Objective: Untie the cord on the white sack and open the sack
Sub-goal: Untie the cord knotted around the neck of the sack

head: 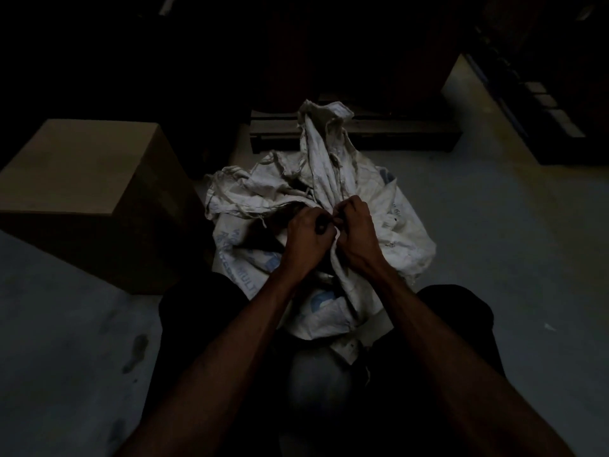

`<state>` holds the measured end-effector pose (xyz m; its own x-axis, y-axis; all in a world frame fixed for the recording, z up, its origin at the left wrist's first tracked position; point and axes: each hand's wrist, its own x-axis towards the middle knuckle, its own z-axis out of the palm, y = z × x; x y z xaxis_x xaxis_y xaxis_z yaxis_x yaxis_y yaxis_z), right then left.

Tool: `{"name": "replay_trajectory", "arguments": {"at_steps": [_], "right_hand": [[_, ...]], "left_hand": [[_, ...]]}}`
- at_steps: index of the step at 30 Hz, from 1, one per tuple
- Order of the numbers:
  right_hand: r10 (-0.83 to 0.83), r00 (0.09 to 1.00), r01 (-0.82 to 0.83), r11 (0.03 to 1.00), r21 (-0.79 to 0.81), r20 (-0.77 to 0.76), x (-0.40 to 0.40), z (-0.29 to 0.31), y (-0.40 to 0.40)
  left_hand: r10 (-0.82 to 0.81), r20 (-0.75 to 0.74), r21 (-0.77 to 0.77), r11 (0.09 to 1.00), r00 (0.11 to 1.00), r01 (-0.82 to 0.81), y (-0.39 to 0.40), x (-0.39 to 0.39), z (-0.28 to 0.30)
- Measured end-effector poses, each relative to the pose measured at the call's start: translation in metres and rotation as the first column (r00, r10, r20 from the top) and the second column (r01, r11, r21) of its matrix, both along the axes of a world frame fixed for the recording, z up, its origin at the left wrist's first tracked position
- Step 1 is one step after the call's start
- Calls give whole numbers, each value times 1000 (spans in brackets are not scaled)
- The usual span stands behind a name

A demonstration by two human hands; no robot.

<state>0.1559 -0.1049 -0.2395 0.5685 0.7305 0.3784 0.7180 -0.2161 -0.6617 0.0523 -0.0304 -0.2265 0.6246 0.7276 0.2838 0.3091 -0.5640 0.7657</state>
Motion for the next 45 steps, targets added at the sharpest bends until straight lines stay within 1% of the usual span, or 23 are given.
{"name": "replay_trajectory", "arguments": {"at_steps": [3,8,11,13,16,18,21,23,25,28,33,37,40,45], "right_hand": [[-11,999,12,1000,10,-43,0,0,-1],[-39,998,42,998,54,-49,1,3,-3],[-49,997,54,994,97,-58,2,6,-2],[-42,995,53,991,123,-87,2,6,-2],[-26,993,40,992,121,-117,4,4,-5],[-16,986,36,993,116,-169,6,5,-9],[0,971,34,990,136,-240,7,9,-12],[4,957,37,990,138,-288,7,10,-12],[1,933,50,990,133,-359,8,10,-12],[23,911,50,985,166,-412,12,11,-12],[51,921,35,977,212,-386,15,15,-13],[3,942,67,978,196,-334,14,13,-14],[-10,942,85,974,210,-335,13,13,-15],[25,919,75,969,235,-394,10,14,-12]], "left_hand": [[2,16,-14,1000,1000,-2,1,2,0],[-76,54,-16,997,996,77,1,-2,-7],[-59,78,-47,997,995,62,0,-1,-4],[-58,53,-43,997,997,60,0,1,-2],[-92,-52,-15,996,994,92,1,4,-4],[-110,-88,25,993,990,112,1,4,-6],[-127,-103,143,980,986,141,1,5,-9],[-133,-114,193,969,984,154,4,6,-11],[-135,-116,194,968,984,156,7,6,-13],[-115,-93,183,974,989,131,8,8,-12],[-34,-63,139,989,997,43,6,9,-9],[-28,-71,124,992,997,36,2,13,-6],[-31,-73,171,984,997,43,1,12,-4],[-30,-83,318,946,996,55,0,7,-2]]}}
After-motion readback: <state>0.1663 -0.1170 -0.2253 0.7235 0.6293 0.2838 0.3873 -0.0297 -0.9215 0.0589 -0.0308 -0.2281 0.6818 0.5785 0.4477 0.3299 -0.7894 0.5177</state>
